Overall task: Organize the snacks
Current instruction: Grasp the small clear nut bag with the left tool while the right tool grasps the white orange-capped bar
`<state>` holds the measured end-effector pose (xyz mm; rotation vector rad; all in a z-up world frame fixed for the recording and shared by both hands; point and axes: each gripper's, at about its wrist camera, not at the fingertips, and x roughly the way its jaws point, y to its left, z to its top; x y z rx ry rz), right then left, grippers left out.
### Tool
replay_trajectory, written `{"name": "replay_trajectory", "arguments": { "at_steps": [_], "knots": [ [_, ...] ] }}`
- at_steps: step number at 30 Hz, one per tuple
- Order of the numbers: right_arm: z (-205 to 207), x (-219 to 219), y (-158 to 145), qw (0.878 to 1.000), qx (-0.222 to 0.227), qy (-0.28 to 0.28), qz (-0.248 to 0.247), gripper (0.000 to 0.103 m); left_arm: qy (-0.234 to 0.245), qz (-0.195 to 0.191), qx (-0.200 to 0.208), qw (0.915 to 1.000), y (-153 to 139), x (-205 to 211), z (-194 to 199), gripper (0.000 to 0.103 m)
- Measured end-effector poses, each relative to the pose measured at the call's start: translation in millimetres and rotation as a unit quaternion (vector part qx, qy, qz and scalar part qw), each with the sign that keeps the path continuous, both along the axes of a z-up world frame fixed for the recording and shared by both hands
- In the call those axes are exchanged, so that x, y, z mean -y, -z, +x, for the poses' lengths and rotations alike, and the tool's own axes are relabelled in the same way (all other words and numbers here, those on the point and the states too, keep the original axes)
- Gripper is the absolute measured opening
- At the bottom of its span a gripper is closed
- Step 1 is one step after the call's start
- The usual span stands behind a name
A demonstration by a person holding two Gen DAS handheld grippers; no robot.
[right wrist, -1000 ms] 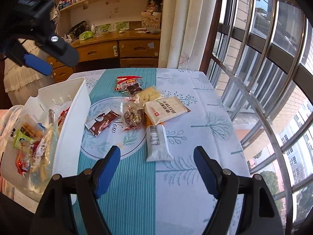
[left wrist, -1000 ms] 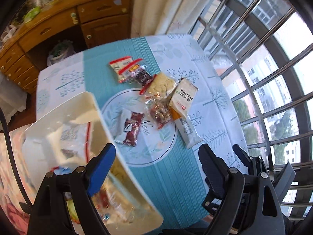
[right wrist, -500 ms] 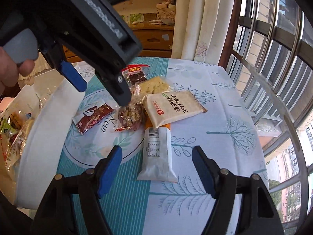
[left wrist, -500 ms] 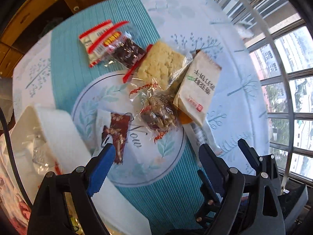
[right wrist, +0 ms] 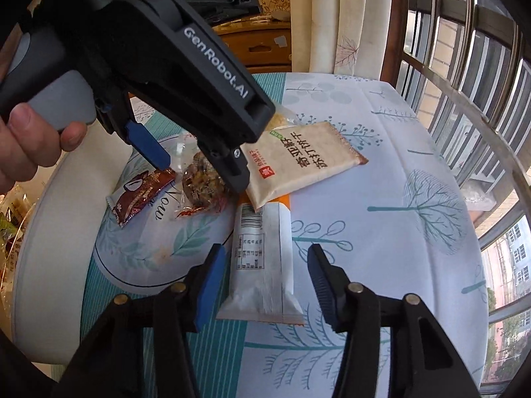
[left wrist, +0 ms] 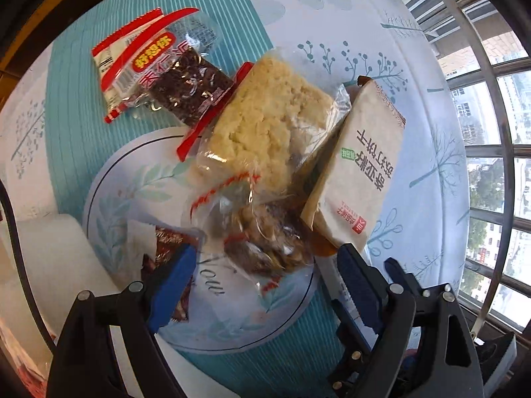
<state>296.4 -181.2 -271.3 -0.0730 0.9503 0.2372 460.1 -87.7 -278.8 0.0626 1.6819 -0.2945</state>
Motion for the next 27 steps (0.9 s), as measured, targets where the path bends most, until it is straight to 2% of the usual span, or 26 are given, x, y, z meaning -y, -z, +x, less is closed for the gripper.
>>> {"name": "replay_trajectory", "arguments": {
  "at_steps": [2, 5, 8, 13, 17, 21, 26, 27],
  "knots": [
    [2.1, 0.3, 2.7, 1.000, -0.003, 0.003, 0.001, 0.048, -0.002, -0.006, -0.001, 1.0000, 3.4, 0.1, 3.8, 0.086],
    [4.2, 0.2, 6.5, 1.000, -0.011, 0.000, 0.009, 0.039, -0.012, -0.018, -0.008, 0.9997, 9.4, -0.2, 8.1, 0.087],
    [3.8, -0.5, 7.8, 1.000, -0.011, 0.000, 0.009, 0.038, -0.018, -0.025, -0.011, 0.9995, 12.8, -0.6, 8.7, 0.086],
    [4.5, 0.8, 8.4, 1.000, -0.014, -0.002, 0.014, 0.036, -0.033, -0.053, -0.022, 0.9978, 16.8, 0.9, 4.3, 0.068],
    [7.2, 2.7, 8.6, 1.000, -0.018, -0.002, 0.020, 0.036, -0.039, -0.054, -0.015, 0.9976, 16.8, 1.7, 0.7, 0.062],
    [7.0, 3.0, 8.2, 1.000, -0.020, 0.000, 0.018, 0.035, -0.042, -0.055, -0.012, 0.9975, 12.7, -3.0, -0.3, 0.046],
    [8.7, 4.1, 6.2, 0.999, -0.028, 0.006, 0.018, 0.034, -0.045, -0.054, -0.009, 0.9975, 4.7, -2.5, -1.7, 0.038],
    [8.4, 4.1, 5.9, 0.999, -0.029, 0.007, 0.016, 0.034, -0.046, -0.056, -0.007, 0.9974, 4.8, -2.1, -1.8, 0.033]
  ]
}}
